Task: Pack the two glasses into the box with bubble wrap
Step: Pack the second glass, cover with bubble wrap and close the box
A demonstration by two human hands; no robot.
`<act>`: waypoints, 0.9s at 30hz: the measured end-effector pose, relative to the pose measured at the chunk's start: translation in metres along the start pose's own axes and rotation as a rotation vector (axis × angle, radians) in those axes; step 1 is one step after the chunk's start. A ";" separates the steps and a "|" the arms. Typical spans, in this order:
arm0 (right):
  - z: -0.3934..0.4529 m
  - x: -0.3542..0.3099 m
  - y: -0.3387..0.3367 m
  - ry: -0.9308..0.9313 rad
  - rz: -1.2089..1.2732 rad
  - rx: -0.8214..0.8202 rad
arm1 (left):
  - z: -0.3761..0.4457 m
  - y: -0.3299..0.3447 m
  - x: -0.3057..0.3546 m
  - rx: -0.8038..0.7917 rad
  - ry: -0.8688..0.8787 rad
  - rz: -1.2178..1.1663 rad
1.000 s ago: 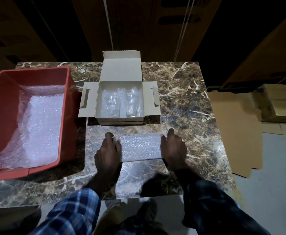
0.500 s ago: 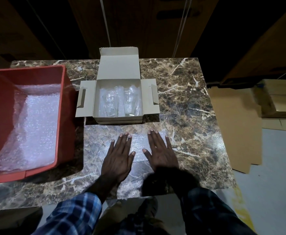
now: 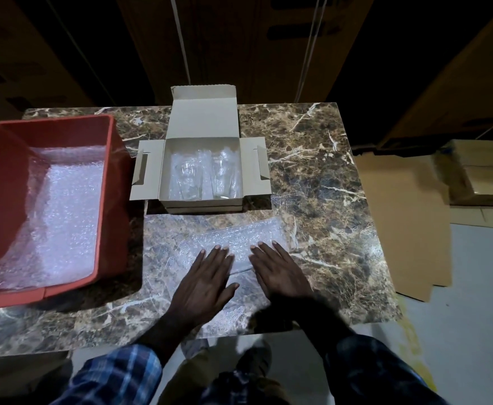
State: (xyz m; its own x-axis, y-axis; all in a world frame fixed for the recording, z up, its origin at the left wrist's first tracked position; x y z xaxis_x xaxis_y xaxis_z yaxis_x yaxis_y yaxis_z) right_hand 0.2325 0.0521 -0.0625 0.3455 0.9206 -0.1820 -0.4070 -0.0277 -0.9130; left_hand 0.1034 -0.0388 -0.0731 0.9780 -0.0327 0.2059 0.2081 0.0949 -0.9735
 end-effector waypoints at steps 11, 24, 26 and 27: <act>0.021 0.037 -0.031 0.375 0.214 -0.065 | 0.014 -0.053 -0.032 0.175 -0.425 -0.562; 0.031 0.076 -0.022 0.839 0.378 -0.077 | 0.013 -0.045 -0.083 0.319 -0.838 -0.607; 0.032 0.075 -0.018 0.872 0.364 -0.056 | 0.015 -0.043 -0.088 0.310 -0.821 -0.559; 0.033 0.075 -0.017 0.883 0.350 -0.047 | 0.016 -0.042 -0.090 0.300 -0.813 -0.537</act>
State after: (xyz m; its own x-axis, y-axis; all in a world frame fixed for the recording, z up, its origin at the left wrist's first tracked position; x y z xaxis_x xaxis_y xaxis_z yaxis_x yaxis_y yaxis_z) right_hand 0.2374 0.1346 -0.0487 0.7326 0.2308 -0.6403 -0.5803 -0.2797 -0.7648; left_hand 0.0074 -0.0237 -0.0494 0.4434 0.5310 0.7221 0.5071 0.5156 -0.6906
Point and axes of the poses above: each hand's wrist, its own z-axis towards the middle knuckle, its own y-axis out of the palm, x = y × z, the point moved 7 cm from there along z, towards the middle knuckle, and after that the axes turned 1 degree about x, right-handed, at the moved point
